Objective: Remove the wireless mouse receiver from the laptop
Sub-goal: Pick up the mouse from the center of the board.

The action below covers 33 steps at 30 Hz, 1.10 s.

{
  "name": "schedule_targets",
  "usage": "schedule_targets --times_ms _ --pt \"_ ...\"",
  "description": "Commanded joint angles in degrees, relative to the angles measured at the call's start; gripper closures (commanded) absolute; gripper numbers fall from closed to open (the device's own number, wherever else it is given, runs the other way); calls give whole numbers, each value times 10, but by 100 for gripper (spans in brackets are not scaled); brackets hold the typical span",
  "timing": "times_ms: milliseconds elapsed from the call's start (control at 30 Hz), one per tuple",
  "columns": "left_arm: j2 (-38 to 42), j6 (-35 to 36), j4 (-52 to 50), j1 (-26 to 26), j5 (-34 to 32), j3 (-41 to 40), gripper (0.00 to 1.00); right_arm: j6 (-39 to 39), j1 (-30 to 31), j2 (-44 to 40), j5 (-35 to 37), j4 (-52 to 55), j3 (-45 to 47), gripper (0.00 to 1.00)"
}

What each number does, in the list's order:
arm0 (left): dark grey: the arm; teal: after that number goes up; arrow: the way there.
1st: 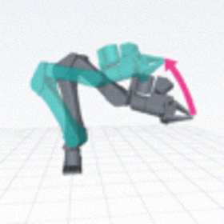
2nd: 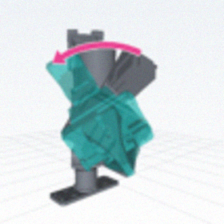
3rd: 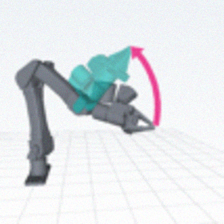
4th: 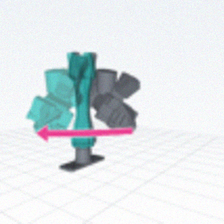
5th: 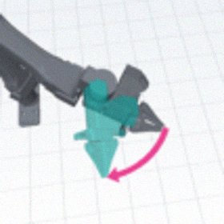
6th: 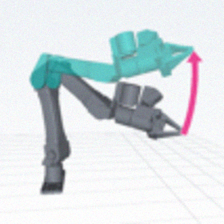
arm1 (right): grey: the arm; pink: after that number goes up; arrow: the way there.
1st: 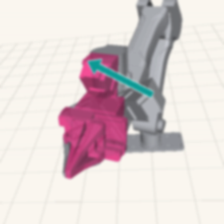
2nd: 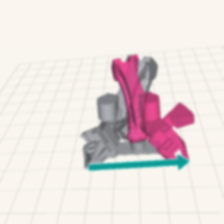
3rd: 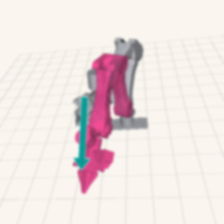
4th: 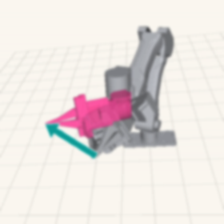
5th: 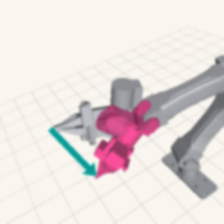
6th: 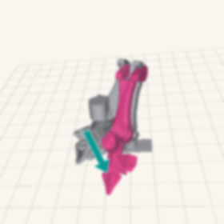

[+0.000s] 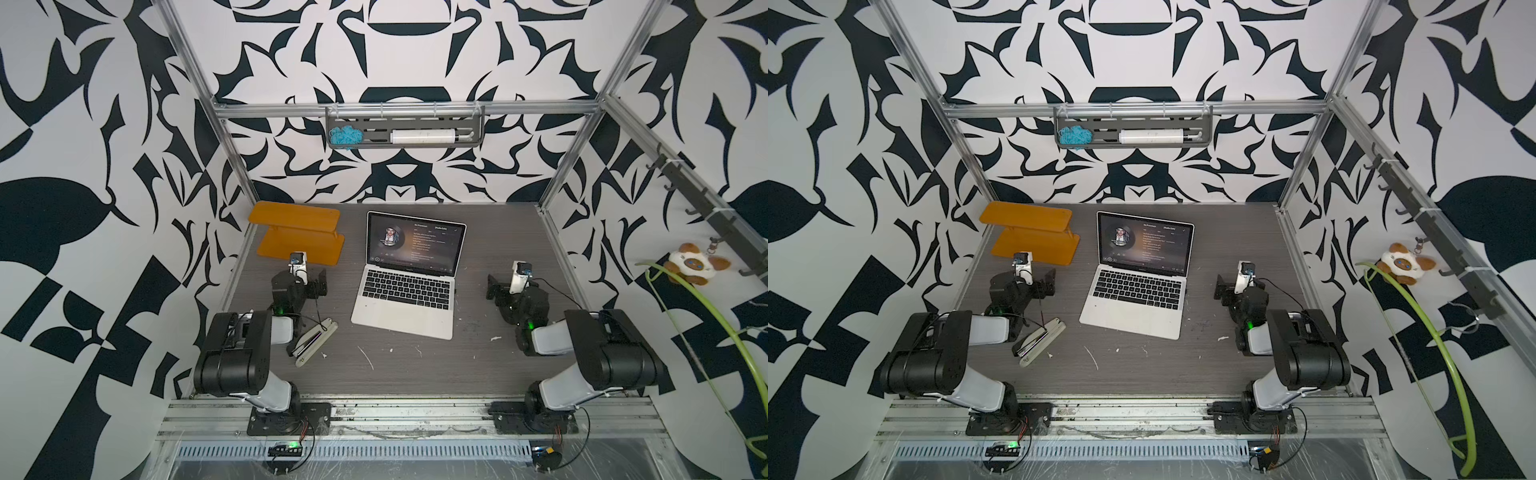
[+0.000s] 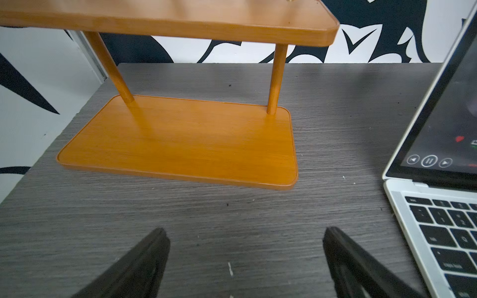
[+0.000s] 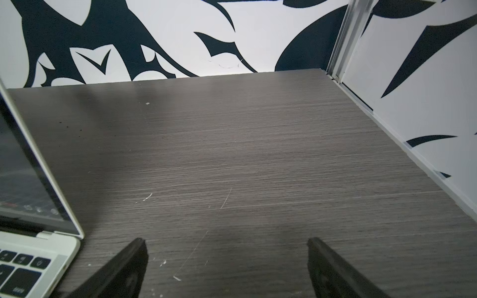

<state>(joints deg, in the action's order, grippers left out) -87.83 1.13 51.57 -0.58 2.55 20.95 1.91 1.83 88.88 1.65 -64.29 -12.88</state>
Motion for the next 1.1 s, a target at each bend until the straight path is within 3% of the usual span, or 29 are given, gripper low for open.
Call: schedule_targets --times_ms 0,700,800,967,1067 --pt "-1 2 5 -1 3 -3 1 -7 3 -9 3 -25 -6 0" --pt "-1 1 5 -1 -1 -3 1 7 3 -20 26 -10 -11 1" --pt "20 -13 -34 -1 -28 15 1 30 5 -84 60 145 -58 5" --pt "95 -56 -313 -1 -80 128 1 129 5 -171 69 416 -149 5" --pt "130 -112 -415 -1 -91 168 1 174 10 -194 79 583 -206 7"
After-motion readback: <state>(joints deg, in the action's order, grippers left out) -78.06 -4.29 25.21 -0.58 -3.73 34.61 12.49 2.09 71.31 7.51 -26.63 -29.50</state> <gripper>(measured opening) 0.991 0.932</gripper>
